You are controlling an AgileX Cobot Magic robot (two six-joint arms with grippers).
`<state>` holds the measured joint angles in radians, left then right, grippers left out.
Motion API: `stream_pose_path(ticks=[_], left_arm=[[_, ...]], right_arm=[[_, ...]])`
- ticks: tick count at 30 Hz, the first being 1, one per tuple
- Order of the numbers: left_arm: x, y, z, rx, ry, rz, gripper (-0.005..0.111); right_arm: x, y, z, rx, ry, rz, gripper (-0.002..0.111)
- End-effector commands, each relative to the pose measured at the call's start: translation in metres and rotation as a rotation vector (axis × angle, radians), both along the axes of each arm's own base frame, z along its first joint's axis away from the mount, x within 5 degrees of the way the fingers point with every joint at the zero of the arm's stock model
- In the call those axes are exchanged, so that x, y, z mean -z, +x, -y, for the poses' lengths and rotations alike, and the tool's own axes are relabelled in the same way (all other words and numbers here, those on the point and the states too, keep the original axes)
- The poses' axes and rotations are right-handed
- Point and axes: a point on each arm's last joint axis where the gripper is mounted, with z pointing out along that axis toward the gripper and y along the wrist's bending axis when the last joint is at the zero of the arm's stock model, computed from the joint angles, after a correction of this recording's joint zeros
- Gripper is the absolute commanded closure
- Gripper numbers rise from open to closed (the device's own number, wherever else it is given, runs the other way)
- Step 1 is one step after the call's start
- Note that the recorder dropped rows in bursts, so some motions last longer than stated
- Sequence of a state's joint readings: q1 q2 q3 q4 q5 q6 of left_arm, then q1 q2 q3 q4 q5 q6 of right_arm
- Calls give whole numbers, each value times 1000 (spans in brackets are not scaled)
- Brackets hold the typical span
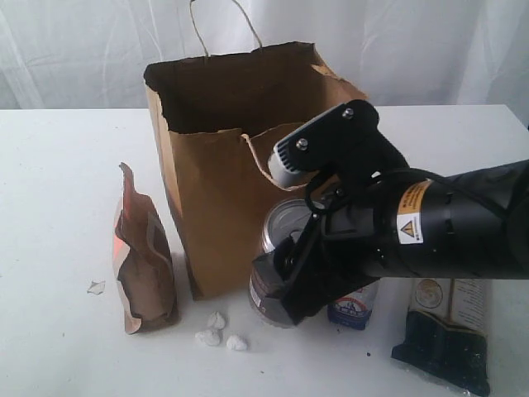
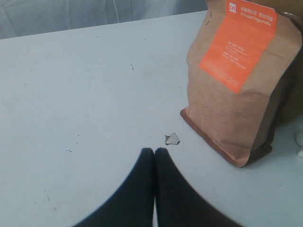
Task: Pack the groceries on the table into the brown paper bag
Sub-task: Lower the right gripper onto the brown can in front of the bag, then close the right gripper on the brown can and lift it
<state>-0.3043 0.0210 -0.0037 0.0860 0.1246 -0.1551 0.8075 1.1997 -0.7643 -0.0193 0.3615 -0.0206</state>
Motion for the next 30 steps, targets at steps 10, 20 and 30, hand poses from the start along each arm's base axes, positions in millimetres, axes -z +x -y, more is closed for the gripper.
stream_pose_path(ticks=[10, 20, 30], left_arm=[[1, 0, 0, -4, -6, 2, 106], [1, 0, 0, -4, -6, 2, 106], [1, 0, 0, -4, -6, 2, 106]], right_arm=[[-41, -20, 22, -10, 93, 132, 108], [-43, -37, 67, 119, -145, 88, 108], [-119, -32, 83, 209, -106, 377, 108]])
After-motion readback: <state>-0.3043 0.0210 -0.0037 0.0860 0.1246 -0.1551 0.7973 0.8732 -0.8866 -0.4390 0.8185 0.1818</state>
